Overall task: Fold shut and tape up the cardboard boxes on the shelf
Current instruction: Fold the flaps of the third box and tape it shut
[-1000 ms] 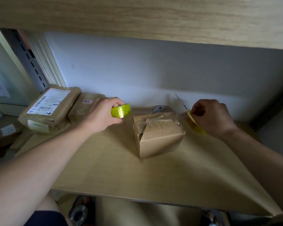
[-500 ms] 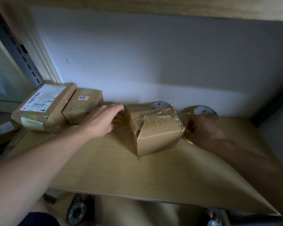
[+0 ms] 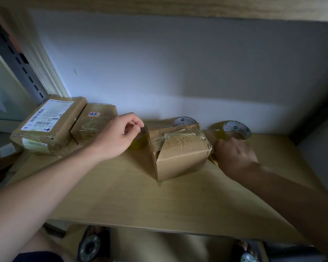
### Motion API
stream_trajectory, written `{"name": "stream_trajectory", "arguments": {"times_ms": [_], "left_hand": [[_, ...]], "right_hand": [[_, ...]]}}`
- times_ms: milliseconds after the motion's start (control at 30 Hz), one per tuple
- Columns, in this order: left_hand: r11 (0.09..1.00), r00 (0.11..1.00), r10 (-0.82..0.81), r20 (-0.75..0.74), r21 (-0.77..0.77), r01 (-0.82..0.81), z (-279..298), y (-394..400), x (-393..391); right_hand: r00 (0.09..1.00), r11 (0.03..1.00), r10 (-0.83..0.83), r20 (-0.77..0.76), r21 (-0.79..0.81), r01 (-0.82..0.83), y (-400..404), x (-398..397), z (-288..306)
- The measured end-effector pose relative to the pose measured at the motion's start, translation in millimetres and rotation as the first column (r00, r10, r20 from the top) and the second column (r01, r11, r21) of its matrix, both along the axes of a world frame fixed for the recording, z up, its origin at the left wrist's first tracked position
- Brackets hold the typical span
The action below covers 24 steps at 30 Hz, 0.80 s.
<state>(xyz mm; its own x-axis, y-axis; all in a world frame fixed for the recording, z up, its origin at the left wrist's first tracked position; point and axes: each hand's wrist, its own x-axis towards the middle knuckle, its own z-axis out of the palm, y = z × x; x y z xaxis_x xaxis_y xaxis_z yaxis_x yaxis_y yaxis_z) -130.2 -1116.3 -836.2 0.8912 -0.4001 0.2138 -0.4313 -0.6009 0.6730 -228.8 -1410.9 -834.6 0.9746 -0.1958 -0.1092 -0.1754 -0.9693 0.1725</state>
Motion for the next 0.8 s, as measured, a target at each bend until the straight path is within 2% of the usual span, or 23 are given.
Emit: {"name": "stream_trajectory", "arguments": {"times_ms": [100,167,233,300,400,467,567,800], "left_hand": [[0.998,0.994,0.009,-0.109,-0.059,-0.015,8,-11,-15],[0.999,0.991,0.044,-0.124,0.037,-0.040,11,-19,-23],[0.996,0.982,0.066,-0.177,0.077,-0.053,13,-28,-29],[0.996,0.951,0.091,-0.294,0.016,-0.090,13,-35,-32],[0.980,0.890,0.109,-0.442,-0.104,-0.172,14,-38,-30],[0.967,0.858,0.073,-0.509,-0.174,-0.185,15,-35,-28],[0.948,0.815,0.028,-0.579,-0.242,-0.205,18,-29,-27],[0.940,0.789,-0.009,-0.614,-0.275,-0.203,22,-27,-31]], "right_hand": [[1.000,1.000,0.010,0.016,0.002,-0.010,5,-1,8],[0.985,0.995,0.034,0.170,0.088,-0.049,-1,3,7],[0.930,0.948,-0.006,0.368,0.297,-0.112,-7,8,3],[0.884,0.813,-0.129,0.450,0.558,-0.166,-7,12,5],[0.897,0.596,-0.244,0.368,0.787,-0.161,-1,15,9],[0.924,0.549,-0.205,0.323,0.819,-0.165,2,16,10],[0.939,0.543,-0.146,0.312,0.818,-0.188,4,15,10],[0.949,0.535,-0.127,0.288,0.825,-0.179,5,16,9]]}}
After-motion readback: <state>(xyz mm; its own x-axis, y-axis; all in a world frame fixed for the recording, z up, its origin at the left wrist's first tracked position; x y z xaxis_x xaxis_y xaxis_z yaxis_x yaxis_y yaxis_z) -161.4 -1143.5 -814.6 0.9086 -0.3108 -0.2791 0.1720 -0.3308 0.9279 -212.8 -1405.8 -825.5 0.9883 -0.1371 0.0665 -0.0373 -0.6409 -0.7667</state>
